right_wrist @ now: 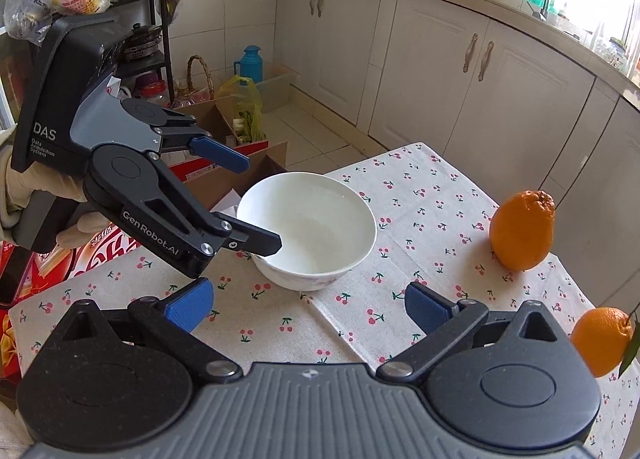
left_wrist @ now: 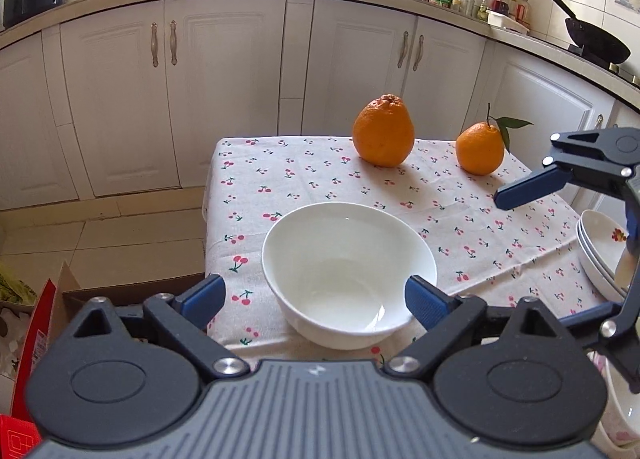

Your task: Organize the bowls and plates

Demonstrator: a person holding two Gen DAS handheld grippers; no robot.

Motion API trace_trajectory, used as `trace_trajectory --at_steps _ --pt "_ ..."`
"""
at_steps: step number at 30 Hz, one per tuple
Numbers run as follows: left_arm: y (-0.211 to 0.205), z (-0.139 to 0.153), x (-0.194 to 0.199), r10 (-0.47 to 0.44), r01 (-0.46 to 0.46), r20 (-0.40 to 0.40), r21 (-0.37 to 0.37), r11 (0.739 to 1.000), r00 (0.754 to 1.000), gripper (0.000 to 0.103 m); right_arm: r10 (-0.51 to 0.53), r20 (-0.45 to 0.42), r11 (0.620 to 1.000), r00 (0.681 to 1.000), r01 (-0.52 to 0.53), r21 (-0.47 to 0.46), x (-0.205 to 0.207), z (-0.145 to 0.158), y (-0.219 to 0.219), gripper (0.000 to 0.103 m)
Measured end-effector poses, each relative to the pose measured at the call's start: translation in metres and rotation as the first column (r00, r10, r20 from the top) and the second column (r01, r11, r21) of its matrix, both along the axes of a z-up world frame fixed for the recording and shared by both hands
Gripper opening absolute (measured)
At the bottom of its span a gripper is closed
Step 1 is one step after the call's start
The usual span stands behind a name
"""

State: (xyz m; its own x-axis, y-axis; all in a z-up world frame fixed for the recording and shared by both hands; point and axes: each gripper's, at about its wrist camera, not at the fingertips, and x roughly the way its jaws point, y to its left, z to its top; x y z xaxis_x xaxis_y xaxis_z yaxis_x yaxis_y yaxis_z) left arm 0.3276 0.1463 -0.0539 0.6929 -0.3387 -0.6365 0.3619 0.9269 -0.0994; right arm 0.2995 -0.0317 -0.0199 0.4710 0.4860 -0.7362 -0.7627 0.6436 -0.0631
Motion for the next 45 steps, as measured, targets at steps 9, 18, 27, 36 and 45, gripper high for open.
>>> trace_trajectory --at_steps 9,18,27,36,45 --pt "0.002 -0.007 0.028 -0.031 0.027 -0.045 -0.079 0.997 0.999 0.08 0.04 -0.047 0.999 0.998 -0.041 -0.03 0.031 -0.017 0.013 0.103" --pt "0.006 -0.01 0.036 -0.049 0.041 -0.071 -0.12 0.992 0.996 0.065 0.095 -0.07 0.995 0.993 -0.097 -0.026 0.046 -0.029 0.029 0.095" --pt "0.005 -0.01 0.039 -0.066 0.056 -0.081 -0.123 0.991 0.995 0.063 0.113 -0.077 0.993 0.991 -0.116 -0.025 0.048 -0.033 0.033 0.091" --pt "0.005 -0.011 0.041 -0.07 0.059 -0.092 -0.125 0.99 0.993 0.063 0.119 -0.08 0.992 0.99 -0.121 -0.02 0.048 -0.034 0.031 0.091" --pt "0.007 -0.013 0.042 -0.07 0.058 -0.097 -0.12 0.991 0.993 0.063 0.124 -0.082 0.991 0.989 -0.127 -0.029 0.045 -0.038 0.029 0.081"
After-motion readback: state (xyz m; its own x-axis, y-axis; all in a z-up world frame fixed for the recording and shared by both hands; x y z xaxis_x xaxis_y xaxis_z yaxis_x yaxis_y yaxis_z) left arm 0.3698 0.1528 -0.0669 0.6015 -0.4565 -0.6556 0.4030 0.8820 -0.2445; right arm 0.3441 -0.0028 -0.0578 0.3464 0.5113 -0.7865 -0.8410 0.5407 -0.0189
